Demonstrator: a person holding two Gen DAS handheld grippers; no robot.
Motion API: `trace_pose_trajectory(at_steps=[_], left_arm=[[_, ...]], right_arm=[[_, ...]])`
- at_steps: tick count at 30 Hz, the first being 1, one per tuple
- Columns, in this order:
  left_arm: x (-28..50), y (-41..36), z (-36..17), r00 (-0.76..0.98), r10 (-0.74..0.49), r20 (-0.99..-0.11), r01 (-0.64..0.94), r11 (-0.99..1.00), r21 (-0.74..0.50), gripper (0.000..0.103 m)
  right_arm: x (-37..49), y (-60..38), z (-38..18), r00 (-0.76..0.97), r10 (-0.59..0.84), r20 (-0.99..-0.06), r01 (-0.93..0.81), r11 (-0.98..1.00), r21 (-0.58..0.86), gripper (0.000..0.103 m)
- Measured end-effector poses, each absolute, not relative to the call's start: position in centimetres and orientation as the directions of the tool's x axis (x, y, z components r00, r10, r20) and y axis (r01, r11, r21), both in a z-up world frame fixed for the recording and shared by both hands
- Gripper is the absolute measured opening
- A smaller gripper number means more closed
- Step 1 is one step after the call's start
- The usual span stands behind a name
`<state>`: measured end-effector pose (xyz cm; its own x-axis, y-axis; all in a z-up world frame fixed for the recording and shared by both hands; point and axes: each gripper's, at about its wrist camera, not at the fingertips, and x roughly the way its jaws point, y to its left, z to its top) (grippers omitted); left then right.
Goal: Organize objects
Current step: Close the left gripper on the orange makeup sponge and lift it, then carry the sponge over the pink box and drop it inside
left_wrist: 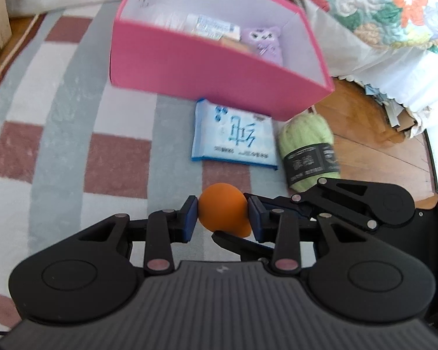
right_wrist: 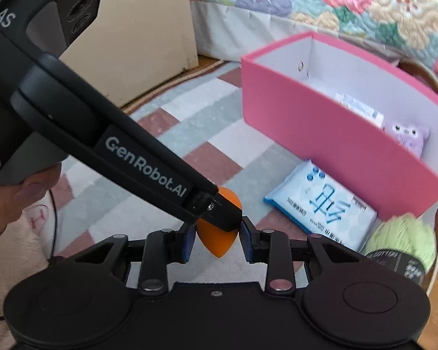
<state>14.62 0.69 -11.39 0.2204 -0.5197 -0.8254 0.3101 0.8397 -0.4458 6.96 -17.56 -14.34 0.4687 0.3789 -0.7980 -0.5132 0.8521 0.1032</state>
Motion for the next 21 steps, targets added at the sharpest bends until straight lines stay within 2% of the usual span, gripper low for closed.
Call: trace_pose_trajectory(at_steps=[4, 12, 21], left_arm=[[15.0, 0.8, -7.5, 0.254, -0.508, -0.823, 0.348, 0.842, -0.412, 0.036], [17.3, 1.8, -0.3, 0.384, -0.550, -0.742, 0.381, 0.826, -0.415, 0.036], [23.8, 0.3, 2.6, 0.464, -0.541, -0.702, 0.398, 0.835, -0.380, 0.036]], right_arm=[[7.4, -17.8, -11.4, 0.501, 0.400, -0.768, -0.512, 0.852, 0.109, 0.039], [9.5, -19.2, -5.6, 0.617, 0.443, -0.651, -0.479, 0.867, 0.136, 0.040], [15.7, -20.2, -3.6, 0.686, 0.453, -0.570, -0.430, 0.884, 0.186, 0.039]])
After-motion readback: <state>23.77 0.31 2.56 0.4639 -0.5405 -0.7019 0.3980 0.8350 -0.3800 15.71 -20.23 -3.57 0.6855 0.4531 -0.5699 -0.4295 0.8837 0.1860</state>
